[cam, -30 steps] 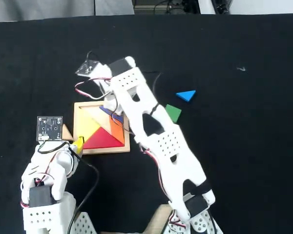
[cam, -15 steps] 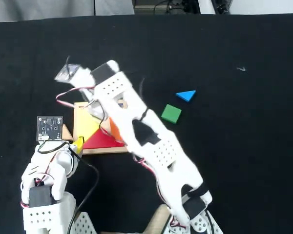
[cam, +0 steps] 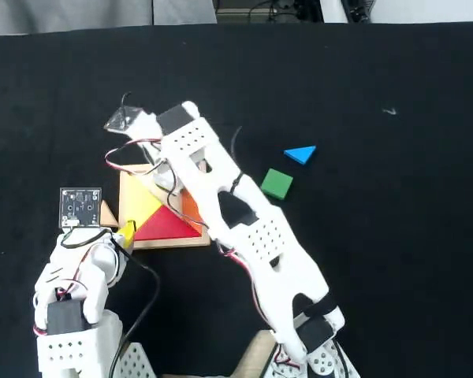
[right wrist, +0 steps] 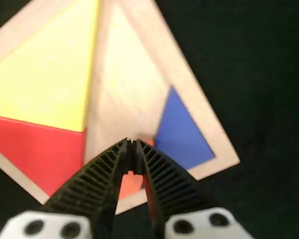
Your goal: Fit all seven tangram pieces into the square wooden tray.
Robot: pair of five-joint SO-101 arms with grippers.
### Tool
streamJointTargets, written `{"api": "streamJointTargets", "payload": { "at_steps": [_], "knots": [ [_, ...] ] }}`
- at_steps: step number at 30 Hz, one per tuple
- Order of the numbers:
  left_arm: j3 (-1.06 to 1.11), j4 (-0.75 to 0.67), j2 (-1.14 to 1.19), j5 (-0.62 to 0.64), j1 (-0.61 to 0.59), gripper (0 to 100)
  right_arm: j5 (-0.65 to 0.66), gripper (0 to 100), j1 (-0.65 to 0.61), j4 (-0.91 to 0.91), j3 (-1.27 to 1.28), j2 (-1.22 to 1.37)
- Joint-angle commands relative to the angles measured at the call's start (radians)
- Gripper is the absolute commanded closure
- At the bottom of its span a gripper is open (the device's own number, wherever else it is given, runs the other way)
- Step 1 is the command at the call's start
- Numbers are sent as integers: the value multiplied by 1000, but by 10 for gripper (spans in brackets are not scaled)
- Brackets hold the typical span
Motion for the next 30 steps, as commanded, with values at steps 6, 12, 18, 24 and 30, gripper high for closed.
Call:
{"api": "streamJointTargets", "payload": {
  "at_steps": [6,12,18,24,30],
  "knots": [
    [19,-15,-8,-5,5,758,0,988,23,34,-18,-56],
    [19,-15,-8,-5,5,758,-6,988,61,107,-122,-259],
    [19,-15,-11,-5,-10,758,-84,988,121,107,-18,-499],
    [10,-14,-12,-5,-38,758,-97,988,124,106,289,-806],
    [-19,35,-14,-5,-38,758,-97,988,189,40,627,-1122]
  ]
}}
